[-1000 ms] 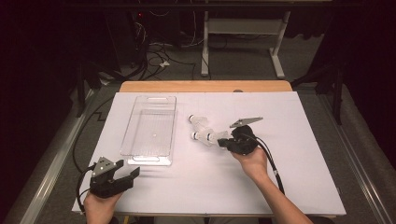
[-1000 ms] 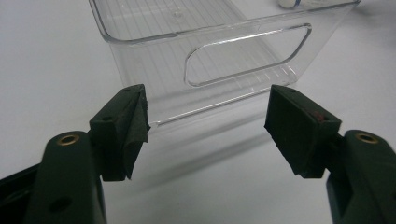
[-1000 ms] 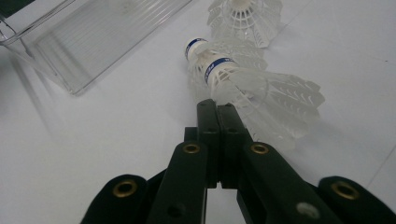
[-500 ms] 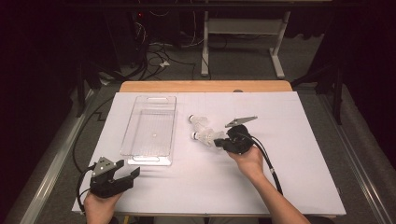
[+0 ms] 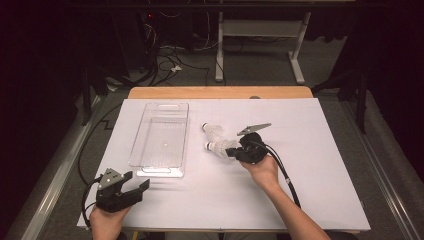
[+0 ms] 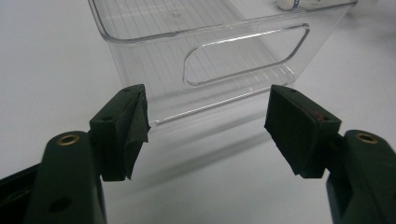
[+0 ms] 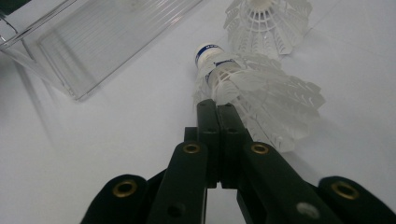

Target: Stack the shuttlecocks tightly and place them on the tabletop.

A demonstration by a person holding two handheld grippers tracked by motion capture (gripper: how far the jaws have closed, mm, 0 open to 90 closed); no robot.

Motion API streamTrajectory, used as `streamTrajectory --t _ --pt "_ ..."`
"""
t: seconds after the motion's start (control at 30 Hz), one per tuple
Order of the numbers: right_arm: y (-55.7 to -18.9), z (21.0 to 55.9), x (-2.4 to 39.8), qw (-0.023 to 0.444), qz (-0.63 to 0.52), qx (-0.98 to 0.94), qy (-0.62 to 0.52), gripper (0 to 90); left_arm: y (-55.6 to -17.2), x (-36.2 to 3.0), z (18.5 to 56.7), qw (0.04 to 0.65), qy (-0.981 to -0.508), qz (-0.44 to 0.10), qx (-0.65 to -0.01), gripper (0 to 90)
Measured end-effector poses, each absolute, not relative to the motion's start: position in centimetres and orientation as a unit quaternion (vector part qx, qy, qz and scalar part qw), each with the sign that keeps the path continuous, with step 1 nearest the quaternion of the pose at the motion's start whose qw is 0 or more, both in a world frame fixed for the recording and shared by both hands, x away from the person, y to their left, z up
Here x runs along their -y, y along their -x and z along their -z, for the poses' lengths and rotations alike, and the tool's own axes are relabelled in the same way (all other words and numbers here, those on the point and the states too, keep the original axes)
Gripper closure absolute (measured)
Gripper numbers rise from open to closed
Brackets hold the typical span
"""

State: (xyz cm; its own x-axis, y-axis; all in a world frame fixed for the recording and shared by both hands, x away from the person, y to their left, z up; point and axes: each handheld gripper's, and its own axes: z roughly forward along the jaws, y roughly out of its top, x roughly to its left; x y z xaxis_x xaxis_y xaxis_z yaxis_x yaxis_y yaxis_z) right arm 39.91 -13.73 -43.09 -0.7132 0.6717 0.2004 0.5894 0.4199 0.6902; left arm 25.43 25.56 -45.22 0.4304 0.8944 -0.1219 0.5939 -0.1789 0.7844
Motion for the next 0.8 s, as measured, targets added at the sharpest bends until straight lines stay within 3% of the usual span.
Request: streamTrajectory --t 0.8 --pt "-40.96 43.25 13.21 0.049 -0.379 -0.847 -0.37 90.0 -25.48 -25.53 45.25 0.401 -0.746 -0.185 -0.499 31.1"
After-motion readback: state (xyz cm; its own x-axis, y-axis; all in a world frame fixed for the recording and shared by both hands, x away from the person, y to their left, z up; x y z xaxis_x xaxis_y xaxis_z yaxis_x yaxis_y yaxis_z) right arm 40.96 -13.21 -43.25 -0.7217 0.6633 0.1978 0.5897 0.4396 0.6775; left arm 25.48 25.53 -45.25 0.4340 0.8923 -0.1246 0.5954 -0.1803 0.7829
